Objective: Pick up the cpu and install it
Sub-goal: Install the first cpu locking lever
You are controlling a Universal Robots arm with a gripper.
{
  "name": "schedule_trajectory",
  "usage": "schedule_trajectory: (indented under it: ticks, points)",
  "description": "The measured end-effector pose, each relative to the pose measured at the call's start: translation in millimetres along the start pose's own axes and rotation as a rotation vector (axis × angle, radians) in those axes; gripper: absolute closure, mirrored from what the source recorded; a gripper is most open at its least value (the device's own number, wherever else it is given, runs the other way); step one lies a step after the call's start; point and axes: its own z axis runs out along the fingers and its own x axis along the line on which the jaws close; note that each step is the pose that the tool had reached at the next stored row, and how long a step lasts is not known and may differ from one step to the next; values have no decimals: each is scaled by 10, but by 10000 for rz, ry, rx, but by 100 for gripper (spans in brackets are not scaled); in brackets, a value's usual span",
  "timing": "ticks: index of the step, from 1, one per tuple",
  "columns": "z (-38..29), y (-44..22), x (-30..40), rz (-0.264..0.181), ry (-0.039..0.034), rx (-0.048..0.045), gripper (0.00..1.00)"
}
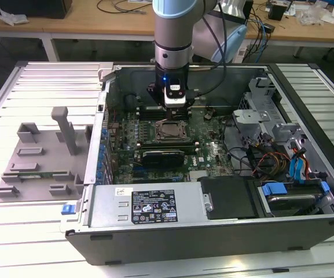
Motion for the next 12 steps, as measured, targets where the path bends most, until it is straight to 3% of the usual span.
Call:
schedule_trajectory:
  ticks: [7,12]
  points:
    - [2,19,12,37,6,-15,89]
    - [-104,26,9,37,22,-43,89]
